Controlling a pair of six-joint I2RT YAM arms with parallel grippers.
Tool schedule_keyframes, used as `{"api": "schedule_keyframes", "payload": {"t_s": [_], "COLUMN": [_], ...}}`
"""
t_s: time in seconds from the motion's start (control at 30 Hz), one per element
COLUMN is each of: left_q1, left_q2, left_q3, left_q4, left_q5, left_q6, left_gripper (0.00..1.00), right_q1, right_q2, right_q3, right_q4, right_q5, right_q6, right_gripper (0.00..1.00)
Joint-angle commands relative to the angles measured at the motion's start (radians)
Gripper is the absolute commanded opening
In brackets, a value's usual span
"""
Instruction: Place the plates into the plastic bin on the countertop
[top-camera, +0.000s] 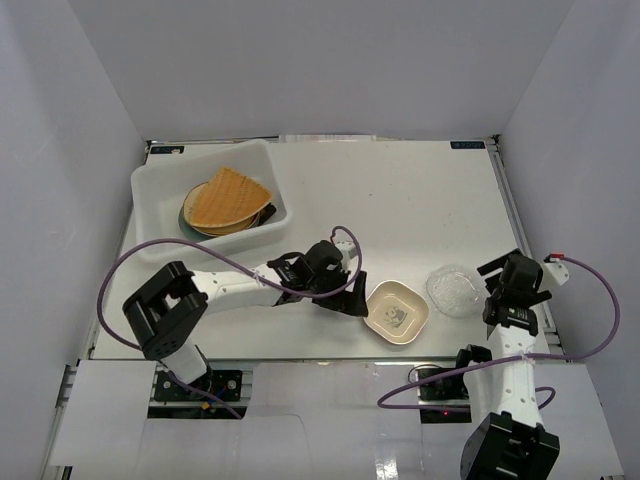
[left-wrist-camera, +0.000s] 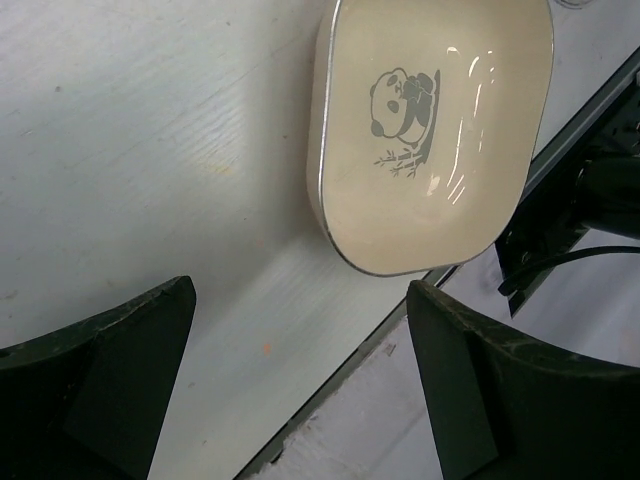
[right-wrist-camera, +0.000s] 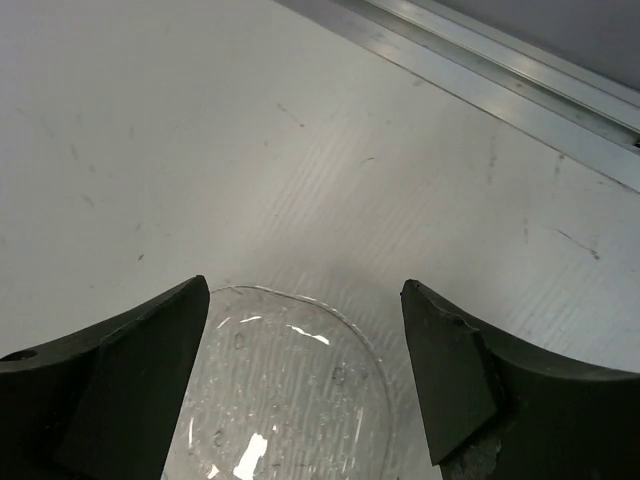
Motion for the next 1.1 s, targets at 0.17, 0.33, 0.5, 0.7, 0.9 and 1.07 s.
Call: {"api": "schedule_keyframes", "payload": {"t_s": [0.17, 0.33, 0.5, 0.7, 0.9, 1.07], "left_q1": [-0.039, -0.042, -0.044, -0.045, 0.039, 0.324], "left_q2": [0.125, 0.217, 0.264, 0.18, -0.079, -0.277], "left_q3": [0.129, 0.177, 0.2, 0.213, 0.302, 0.364], "left_q4": [0.053, 0.053, 0.05, -0.01, -0.131, -0.22], "left_q5": [-0.049, -0.066, -0.098, -0.222, -0.339, -0.366], "left_q6": [0.066, 0.086, 0.102, 0.114, 0.154, 0.175], "left_gripper": [0.92, 0.79, 0.39, 0.0, 0.0, 0.0], "right_q1": [-0.009, -0.009, -0.009, -0.009, -0.009, 0.007], "right_q2": [0.002, 0.009, 0.038, 0.076, 0.012, -0.071], "right_q3": [-0.027, -0.083, -0.149, -0.187, -0.161, -0.106], "right_q4": [-0.138, -0.145, -0.088, -0.008, 0.062, 0.255], "right_q5": [0.135, -0.012, -0.159, -0.258, -0.377, -0.566], "right_q6": [0.034, 0.054, 0.042, 0.054, 0.088, 0.178], "right_gripper": [0.84, 0.82, 0.71, 0.35, 0.08, 0.08]}}
